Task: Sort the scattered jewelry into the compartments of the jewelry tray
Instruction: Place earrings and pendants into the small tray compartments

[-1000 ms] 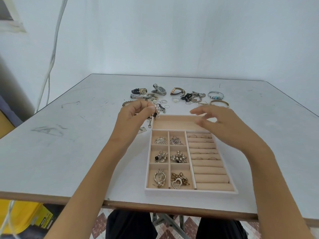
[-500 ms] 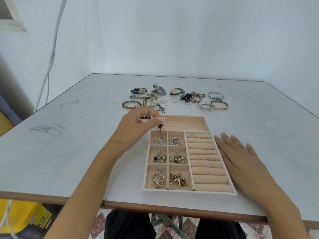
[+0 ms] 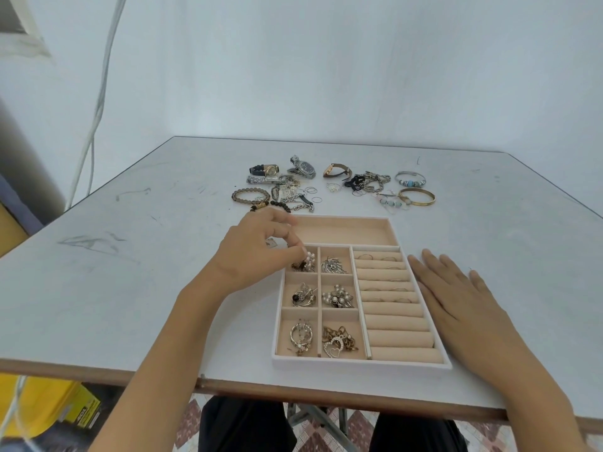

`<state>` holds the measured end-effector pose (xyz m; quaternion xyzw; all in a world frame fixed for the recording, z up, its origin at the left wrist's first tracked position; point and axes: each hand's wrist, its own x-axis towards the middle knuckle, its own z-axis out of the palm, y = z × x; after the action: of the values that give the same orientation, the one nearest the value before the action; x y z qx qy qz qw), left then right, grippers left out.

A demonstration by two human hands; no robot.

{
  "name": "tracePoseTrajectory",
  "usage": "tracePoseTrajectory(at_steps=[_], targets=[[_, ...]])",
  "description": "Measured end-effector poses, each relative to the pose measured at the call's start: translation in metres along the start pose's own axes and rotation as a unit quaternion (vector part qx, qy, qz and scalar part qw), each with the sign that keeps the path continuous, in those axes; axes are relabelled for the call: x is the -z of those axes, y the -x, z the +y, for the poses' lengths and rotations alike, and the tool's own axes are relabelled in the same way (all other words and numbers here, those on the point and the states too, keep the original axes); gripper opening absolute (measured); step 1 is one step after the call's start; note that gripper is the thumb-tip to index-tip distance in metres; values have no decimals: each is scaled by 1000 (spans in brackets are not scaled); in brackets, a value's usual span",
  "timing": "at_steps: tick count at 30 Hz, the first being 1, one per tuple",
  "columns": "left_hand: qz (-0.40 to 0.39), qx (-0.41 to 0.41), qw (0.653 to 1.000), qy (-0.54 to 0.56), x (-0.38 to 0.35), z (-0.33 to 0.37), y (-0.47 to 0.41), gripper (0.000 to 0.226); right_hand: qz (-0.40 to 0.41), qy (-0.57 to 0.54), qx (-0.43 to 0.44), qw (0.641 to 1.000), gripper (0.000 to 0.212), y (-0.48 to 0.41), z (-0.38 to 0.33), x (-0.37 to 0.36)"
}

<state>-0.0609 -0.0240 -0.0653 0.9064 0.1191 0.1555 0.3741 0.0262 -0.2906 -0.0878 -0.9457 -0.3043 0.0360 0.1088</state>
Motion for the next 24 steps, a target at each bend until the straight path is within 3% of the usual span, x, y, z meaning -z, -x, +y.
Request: tracePoseTrajectory(at_steps=[6,12,18,21,24], targets=[[9,-16,1000,-23,1,-3,-2,15,6,-15,-1,1000,71,1,-1,0],[22,-24,999,-21,2,-4,-2,34,10,-16,-1,1000,72,0,0,-1],[31,-27,998,-49,3,-6,-2,11,8,-21,-5,1000,68,1,-1,1],[20,-33,998,-49,3,-7,-2,21,7,-16,-6,1000,60,0,-1,1],[13,-37,998,-46,2,-7,-3,31,10,-17,0,1000,72,0,0,-1]])
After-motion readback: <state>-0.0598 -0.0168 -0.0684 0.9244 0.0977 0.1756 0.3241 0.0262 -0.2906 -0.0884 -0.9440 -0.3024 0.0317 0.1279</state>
